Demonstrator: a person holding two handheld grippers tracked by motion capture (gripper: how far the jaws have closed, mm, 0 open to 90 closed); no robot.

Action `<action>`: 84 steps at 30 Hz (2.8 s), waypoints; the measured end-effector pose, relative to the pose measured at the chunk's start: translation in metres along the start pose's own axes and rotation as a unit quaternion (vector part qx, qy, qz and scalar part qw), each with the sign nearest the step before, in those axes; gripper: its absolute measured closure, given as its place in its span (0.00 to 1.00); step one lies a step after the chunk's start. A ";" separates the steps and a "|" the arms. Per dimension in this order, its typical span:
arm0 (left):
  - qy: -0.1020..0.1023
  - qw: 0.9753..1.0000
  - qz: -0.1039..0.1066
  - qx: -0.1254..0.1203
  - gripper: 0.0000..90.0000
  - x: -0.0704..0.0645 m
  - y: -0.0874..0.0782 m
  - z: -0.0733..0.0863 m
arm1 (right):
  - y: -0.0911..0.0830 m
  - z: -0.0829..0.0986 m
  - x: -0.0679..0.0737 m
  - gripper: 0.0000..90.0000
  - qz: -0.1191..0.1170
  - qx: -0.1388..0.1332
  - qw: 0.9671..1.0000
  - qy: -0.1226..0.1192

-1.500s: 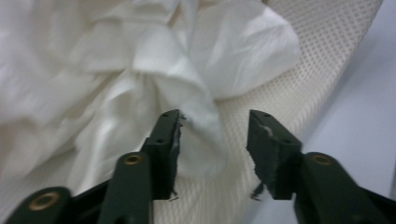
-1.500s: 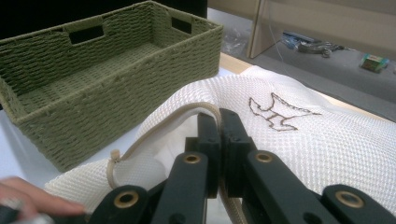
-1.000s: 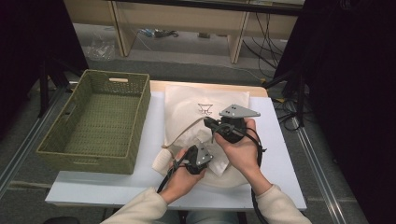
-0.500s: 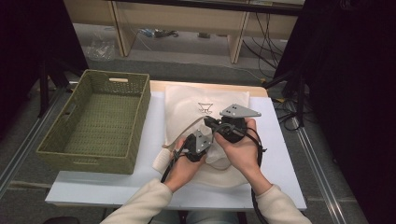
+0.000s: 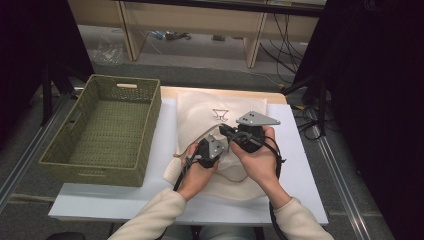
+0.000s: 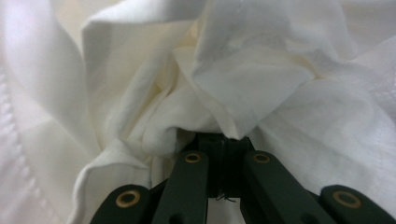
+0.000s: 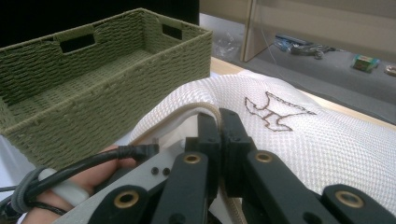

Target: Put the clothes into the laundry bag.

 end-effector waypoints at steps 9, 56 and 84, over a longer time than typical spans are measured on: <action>-0.007 1.000 0.026 0.008 0.95 -0.014 -0.008 0.004 | 0.000 0.000 0.001 0.99 -0.001 -0.001 1.000 -0.004; 0.014 0.984 0.131 0.122 0.42 -0.017 -0.059 0.052 | 0.003 0.002 0.006 0.99 -0.008 0.011 1.000 -0.010; -0.034 0.973 0.170 0.151 0.67 -0.027 -0.053 0.049 | 0.003 0.002 0.005 0.99 -0.008 0.011 1.000 -0.012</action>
Point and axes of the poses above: each handheld gripper's, and its own axes: y roughly forward along the jaws, z roughly out of its underside, x roughly to its left, the point moved 2 cm from there along y, roughly forward along the jaws, and after that the axes turned 1 degree about z, right-handed, at the moved point
